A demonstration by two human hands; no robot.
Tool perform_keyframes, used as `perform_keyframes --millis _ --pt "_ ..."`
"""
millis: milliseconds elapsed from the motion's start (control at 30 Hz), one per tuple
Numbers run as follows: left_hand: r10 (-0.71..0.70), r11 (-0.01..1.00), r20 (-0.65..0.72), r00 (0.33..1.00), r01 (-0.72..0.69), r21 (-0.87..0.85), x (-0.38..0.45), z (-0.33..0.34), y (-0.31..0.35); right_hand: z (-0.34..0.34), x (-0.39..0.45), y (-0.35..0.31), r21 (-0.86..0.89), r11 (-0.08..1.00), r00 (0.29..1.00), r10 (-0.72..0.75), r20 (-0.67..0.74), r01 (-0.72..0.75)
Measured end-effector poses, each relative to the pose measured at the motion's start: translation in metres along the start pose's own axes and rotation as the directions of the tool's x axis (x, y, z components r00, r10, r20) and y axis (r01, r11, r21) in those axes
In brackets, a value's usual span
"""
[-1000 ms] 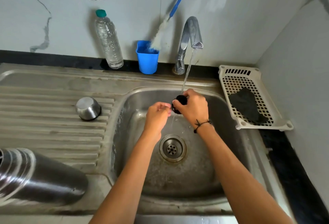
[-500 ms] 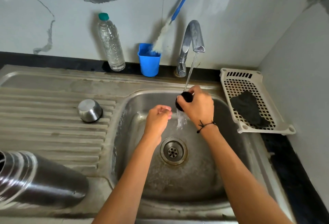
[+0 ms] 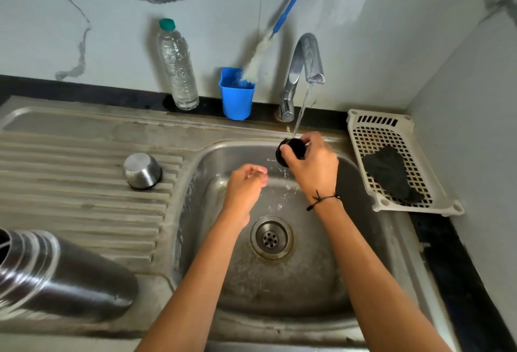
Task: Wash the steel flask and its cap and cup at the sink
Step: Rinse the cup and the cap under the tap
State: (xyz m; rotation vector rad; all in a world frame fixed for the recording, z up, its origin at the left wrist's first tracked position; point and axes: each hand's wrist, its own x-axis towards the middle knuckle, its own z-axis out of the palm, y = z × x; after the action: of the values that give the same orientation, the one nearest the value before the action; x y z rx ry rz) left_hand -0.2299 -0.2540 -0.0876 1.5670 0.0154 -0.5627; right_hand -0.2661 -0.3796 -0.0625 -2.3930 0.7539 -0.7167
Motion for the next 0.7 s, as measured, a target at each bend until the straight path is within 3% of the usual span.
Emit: perform_keyframes --millis 133,233,333,467,567,700 --pt "-0.011 1.000 -0.004 1.000 0.011 0.000 -0.002 0.001 -0.001 0.002 -0.002 0.002 -0.049 0.999 0.991 0.030 0.133 -0.023" --pt "0.000 1.000 0.003 1.000 0.000 0.000 -0.001 0.000 -0.001 -0.001 -0.001 -0.002 0.039 0.999 1.000 0.008 -0.010 -0.007" --pt "-0.010 1.000 -0.001 1.000 0.010 0.007 -0.001 0.002 -0.001 -0.004 0.001 -0.003 -0.024 0.999 0.993 0.051 0.110 -0.048" --pt "-0.001 1.000 0.006 1.000 0.001 0.015 -0.001 0.003 0.001 -0.004 0.002 0.001 0.025 0.999 0.999 0.035 -0.019 -0.034" --pt "-0.008 1.000 0.006 1.000 0.007 0.029 -0.003 0.004 0.000 0.001 0.000 0.006 -0.113 0.992 0.969 0.082 0.234 -0.057" --pt "0.006 0.999 0.013 1.000 -0.007 0.042 -0.002 0.002 0.000 0.000 -0.003 0.006 -0.004 0.999 0.998 0.042 0.041 -0.041"
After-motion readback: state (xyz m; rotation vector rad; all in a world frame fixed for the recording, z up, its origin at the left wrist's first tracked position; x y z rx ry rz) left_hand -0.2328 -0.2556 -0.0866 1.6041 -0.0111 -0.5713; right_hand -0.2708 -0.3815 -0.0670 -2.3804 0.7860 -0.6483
